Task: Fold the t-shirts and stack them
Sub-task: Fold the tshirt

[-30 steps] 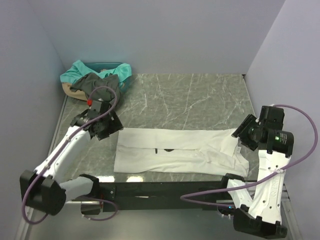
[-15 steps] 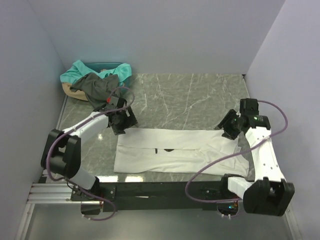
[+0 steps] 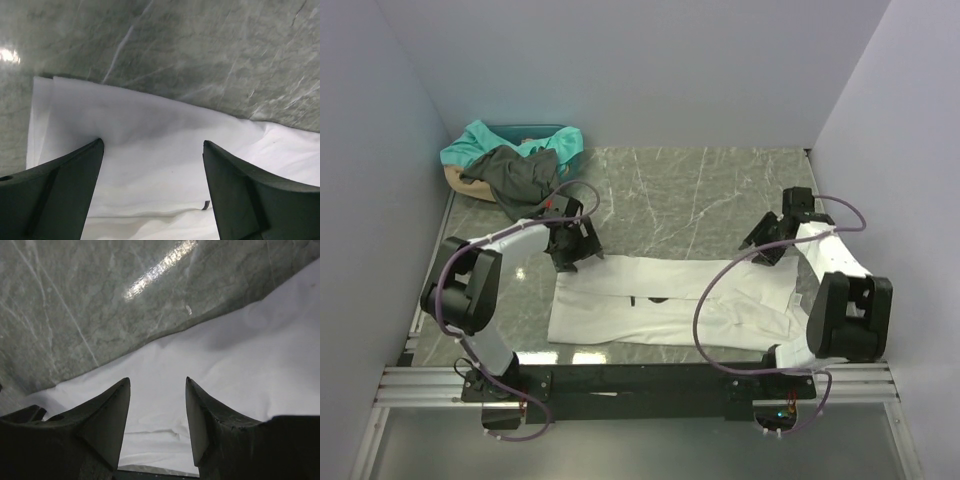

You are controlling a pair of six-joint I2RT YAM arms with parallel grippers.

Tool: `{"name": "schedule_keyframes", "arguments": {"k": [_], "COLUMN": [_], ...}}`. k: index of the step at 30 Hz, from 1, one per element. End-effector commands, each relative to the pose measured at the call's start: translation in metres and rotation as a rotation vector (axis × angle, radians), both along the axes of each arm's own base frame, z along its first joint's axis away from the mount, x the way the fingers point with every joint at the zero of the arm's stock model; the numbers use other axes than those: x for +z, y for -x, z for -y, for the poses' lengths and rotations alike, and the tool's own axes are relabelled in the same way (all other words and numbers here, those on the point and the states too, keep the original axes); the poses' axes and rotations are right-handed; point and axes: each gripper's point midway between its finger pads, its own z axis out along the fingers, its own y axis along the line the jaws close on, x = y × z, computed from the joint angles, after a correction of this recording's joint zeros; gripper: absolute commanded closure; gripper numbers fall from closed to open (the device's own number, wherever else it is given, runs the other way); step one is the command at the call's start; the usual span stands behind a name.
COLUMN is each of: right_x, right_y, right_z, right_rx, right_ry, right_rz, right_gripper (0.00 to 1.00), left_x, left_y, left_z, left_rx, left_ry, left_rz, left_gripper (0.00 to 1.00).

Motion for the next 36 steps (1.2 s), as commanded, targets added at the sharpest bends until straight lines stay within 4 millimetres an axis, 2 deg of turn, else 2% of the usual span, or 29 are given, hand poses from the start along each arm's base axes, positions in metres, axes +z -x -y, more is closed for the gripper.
{"name": "schedule_keyframes", "arguments": {"k": [1,6,7,9,11,14,15,16,17,18,19,20,22,23,25,26,28,29,30,31,32,33,34,35,36], "right_x": [-0.019,-0.034,-0.043,-0.044,-0.054,-0.060,-0.053,-0.061,-0.052,-0.060,-0.059,-0.048,-0.049,-0.036,-0.025,-0.013,0.009,0.017,0.034,0.039,0.034,0.048,0.048,0.035,0.042], "right_y": [-0.017,-0.033,-0.034,-0.045,-0.050,-0.074,-0.081,-0.086,-0.100,-0.104,-0.111,-0.127,-0.139,-0.152,-0.161,-0.166,-0.166,-0.165,-0.161,-0.155,-0.141,-0.132,-0.122,-0.101,-0.090], "right_z": [0.001,0.005,0.006,0.008,0.009,0.014,0.015,0.015,0.017,0.018,0.018,0.020,0.022,0.023,0.022,0.023,0.016,0.016,0.012,0.006,-0.014,-0.020,-0.027,-0.048,-0.055], "right_rx": [0.005,0.003,0.003,0.000,0.000,-0.002,-0.003,0.000,0.001,0.004,0.006,0.007,0.013,0.018,0.039,0.045,0.090,0.098,0.124,0.143,0.194,0.212,0.232,0.288,0.299], "right_ry": [0.005,0.014,0.011,0.013,0.016,0.027,0.031,0.031,0.034,0.033,0.031,0.036,0.039,0.043,0.051,0.076,0.126,0.161,0.188,0.204,0.213,0.241,0.253,0.260,0.265], "right_rz": [-0.004,-0.040,-0.065,-0.068,-0.097,-0.107,-0.088,-0.107,-0.086,-0.106,-0.106,-0.076,-0.074,-0.043,-0.019,0.004,0.044,0.056,0.086,0.092,0.071,0.099,0.096,0.058,0.070], "right_gripper": [0.45,0.45,0.45,0.45,0.45,0.45,0.45,0.45,0.45,0.45,0.45,0.45,0.45,0.45,0.45,0.46,0.46,0.46,0.46,0.46,0.46,0.46,0.46,0.46,0.46], "left_x": [-0.025,-0.036,-0.037,-0.040,-0.042,-0.040,-0.039,-0.038,-0.037,-0.034,-0.032,-0.023,-0.020,-0.015,0.001,0.015,0.030,0.045,0.053,0.059,0.072,0.078,0.084,0.094,0.097], "left_y": [-0.007,-0.029,-0.035,-0.045,-0.053,-0.074,-0.080,-0.085,-0.090,-0.103,-0.108,-0.120,-0.130,-0.135,-0.149,-0.158,-0.162,-0.167,-0.167,-0.167,-0.167,-0.165,-0.164,-0.159,-0.157], "left_z": [-0.009,-0.011,-0.013,-0.015,-0.021,-0.027,-0.029,-0.032,-0.038,-0.037,-0.037,-0.033,-0.027,-0.025,-0.016,-0.012,-0.005,-0.003,0.002,0.003,0.004,0.006,0.006,0.006,0.006], "left_rx": [-0.029,-0.032,-0.032,-0.028,-0.024,-0.016,-0.008,-0.008,0.002,-0.006,-0.011,-0.020,-0.052,-0.060,-0.089,-0.095,-0.112,-0.111,-0.113,-0.110,-0.106,-0.102,-0.096,-0.093,-0.087], "left_ry": [-0.085,-0.114,-0.117,-0.133,-0.145,-0.150,-0.149,-0.150,-0.179,-0.182,-0.188,-0.178,-0.169,-0.168,-0.155,-0.149,-0.139,-0.126,-0.109,-0.102,-0.091,-0.080,-0.074,-0.067,-0.058], "left_rz": [-0.023,-0.038,-0.039,-0.048,-0.055,-0.048,-0.044,-0.042,-0.038,-0.018,-0.010,0.020,0.039,0.054,0.098,0.135,0.160,0.189,0.202,0.212,0.236,0.247,0.258,0.271,0.275], "left_gripper": [0.11,0.11,0.11,0.11,0.11,0.11,0.11,0.11,0.10,0.11,0.11,0.11,0.11,0.11,0.11,0.11,0.11,0.11,0.11,0.11,0.11,0.10,0.10,0.10,0.10]}}
